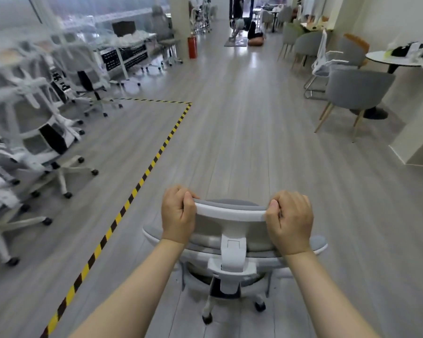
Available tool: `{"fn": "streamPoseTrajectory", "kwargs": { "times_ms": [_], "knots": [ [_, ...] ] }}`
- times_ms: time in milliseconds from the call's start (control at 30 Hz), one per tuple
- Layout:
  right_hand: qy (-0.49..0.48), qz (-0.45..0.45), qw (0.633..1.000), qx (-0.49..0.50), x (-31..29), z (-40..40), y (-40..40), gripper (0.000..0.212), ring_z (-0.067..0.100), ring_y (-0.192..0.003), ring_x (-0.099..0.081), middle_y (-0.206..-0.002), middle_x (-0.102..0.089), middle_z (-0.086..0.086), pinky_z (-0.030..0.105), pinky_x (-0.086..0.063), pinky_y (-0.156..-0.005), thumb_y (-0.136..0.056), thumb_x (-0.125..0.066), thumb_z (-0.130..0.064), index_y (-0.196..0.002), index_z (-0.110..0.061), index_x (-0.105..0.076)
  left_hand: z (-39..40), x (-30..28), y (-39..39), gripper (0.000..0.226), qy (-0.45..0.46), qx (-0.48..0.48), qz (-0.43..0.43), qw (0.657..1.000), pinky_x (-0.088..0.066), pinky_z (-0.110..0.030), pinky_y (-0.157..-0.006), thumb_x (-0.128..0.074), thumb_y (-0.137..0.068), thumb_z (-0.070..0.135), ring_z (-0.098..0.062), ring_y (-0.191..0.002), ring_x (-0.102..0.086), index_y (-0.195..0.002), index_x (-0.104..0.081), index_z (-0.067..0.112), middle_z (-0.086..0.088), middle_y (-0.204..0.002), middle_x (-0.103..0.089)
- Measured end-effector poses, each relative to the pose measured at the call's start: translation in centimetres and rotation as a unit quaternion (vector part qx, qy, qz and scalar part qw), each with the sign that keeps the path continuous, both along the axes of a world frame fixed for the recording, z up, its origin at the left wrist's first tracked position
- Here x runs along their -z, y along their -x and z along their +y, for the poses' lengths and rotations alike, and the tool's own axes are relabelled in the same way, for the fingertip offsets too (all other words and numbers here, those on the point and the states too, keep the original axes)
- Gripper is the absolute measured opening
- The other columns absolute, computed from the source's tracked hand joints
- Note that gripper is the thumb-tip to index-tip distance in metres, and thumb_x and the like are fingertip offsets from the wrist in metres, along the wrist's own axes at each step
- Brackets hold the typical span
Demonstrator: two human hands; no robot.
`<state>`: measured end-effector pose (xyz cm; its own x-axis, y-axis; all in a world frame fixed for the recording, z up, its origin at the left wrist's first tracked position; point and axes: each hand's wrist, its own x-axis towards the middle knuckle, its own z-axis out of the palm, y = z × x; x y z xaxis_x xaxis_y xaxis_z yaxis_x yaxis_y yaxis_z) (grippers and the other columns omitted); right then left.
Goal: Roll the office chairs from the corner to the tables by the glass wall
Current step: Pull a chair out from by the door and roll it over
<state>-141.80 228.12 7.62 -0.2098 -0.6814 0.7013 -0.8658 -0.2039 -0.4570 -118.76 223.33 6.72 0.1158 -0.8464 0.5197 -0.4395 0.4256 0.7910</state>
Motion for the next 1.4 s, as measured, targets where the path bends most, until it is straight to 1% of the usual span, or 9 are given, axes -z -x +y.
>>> {"fn": "streamPoseTrajectory", "kwargs": {
  "times_ms": [300,500,700,833,933,1033,1167,1267,1400],
  "knots": [
    [0.016,0.0,0.997,-0.08,0.3,-17.8,-1.8,0.025,0.021,-0.058,-0.038,-0.06,-0.045,0.002,0.033,-0.029,-0.059,-0.083,-0.037,-0.021,-0.062,-0.01,-0.047,-13.9,0.3,-1.9,0.032,0.042,-0.097,0.011,0.994,-0.038,-0.023,-0.064,-0.032,-0.09,0.024,-0.012,-0.072,-0.047,-0.066,-0.053,0.02,0.013,-0.072,-0.047],
    [0.003,0.005,0.989,-0.148,0.1,-30.0,-3.8,0.023,0.019,-0.059,-0.039,-0.062,-0.045,-0.001,0.036,-0.033,-0.059,-0.082,-0.038,-0.021,-0.064,-0.011,-0.048,-23.7,0.4,-4.4,0.035,0.075,-0.137,-0.01,0.988,-0.041,-0.039,-0.064,-0.034,-0.09,0.019,-0.02,-0.071,-0.049,-0.063,-0.057,0.012,0.012,-0.073,-0.049],
    [-0.007,-0.012,0.981,-0.195,0.2,-42.9,-6.7,0.023,0.019,-0.061,-0.04,-0.063,-0.046,0.0,0.036,-0.034,-0.061,-0.083,-0.037,-0.022,-0.065,-0.012,-0.047,-33.9,0.4,-6.9,0.039,0.051,-0.184,-0.027,0.981,-0.039,-0.032,-0.07,-0.032,-0.091,0.023,-0.014,-0.076,-0.047,-0.067,-0.061,0.014,0.002,-0.073,-0.051],
    [0.004,-0.012,0.976,-0.217,0.1,-51.3,-8.6,0.024,0.02,-0.06,-0.04,-0.062,-0.047,0.002,0.03,-0.027,-0.063,-0.083,-0.037,-0.021,-0.064,-0.011,-0.049,-40.9,0.6,-8.7,0.041,0.054,-0.203,-0.041,0.977,-0.039,-0.033,-0.07,-0.031,-0.094,0.026,-0.016,-0.075,-0.047,-0.07,-0.061,0.012,0.002,-0.074,-0.051],
    [0.013,-0.02,0.97,-0.241,0.0,-57.8,-10.1,0.023,0.016,-0.063,-0.034,-0.062,-0.048,0.001,0.026,-0.023,-0.065,-0.083,-0.037,-0.019,-0.064,-0.011,-0.049,-46.2,0.5,-9.8,0.039,0.067,-0.23,-0.052,0.969,-0.037,-0.026,-0.074,-0.032,-0.094,0.027,-0.009,-0.078,-0.047,-0.072,-0.061,0.013,0.0,-0.076,-0.053],
    [0.032,-0.019,0.96,-0.276,0.6,-64.4,-11.4,0.026,0.015,-0.065,-0.037,-0.064,-0.049,0.0,0.029,-0.028,-0.067,-0.085,-0.037,-0.019,-0.067,-0.011,-0.053,-51.5,0.6,-10.9,0.038,0.091,-0.256,-0.06,0.96,-0.035,-0.021,-0.076,-0.032,-0.094,0.026,-0.005,-0.081,-0.047,-0.072,-0.06,0.014,0.0,-0.076,-0.054],
    [0.029,0.013,0.94,-0.339,0.5,-73.6,-13.4,0.032,0.018,-0.065,-0.046,-0.068,-0.054,0.0,0.035,-0.038,-0.066,-0.09,-0.035,-0.02,-0.07,-0.012,-0.059,-59.0,0.5,-12.7,0.039,0.084,-0.296,-0.034,0.951,-0.041,-0.034,-0.074,-0.033,-0.093,0.025,-0.015,-0.079,-0.05,-0.07,-0.06,0.009,0.0,-0.077,-0.052],
    [0.008,0.03,0.929,-0.369,-0.1,-79.9,-15.1,0.03,0.019,-0.062,-0.04,-0.063,-0.047,0.0,0.037,-0.035,-0.063,-0.089,-0.036,-0.02,-0.064,-0.012,-0.052,-64.2,0.3,-14.1,0.034,0.077,-0.334,-0.034,0.939,-0.042,-0.046,-0.071,-0.034,-0.091,0.023,-0.023,-0.076,-0.05,-0.069,-0.058,0.011,0.001,-0.076,-0.051],
    [-0.017,0.039,0.923,-0.383,-0.5,-87.8,-17.9,0.029,0.022,-0.06,-0.039,-0.062,-0.045,0.001,0.033,-0.028,-0.062,-0.087,-0.036,-0.022,-0.063,-0.011,-0.047,-71.0,-0.1,-15.9,0.034,0.066,-0.366,-0.034,0.928,-0.043,-0.048,-0.071,-0.035,-0.089,0.022,-0.024,-0.076,-0.05,-0.068,-0.058,0.01,0.001,-0.076,-0.052]
  ]
}}
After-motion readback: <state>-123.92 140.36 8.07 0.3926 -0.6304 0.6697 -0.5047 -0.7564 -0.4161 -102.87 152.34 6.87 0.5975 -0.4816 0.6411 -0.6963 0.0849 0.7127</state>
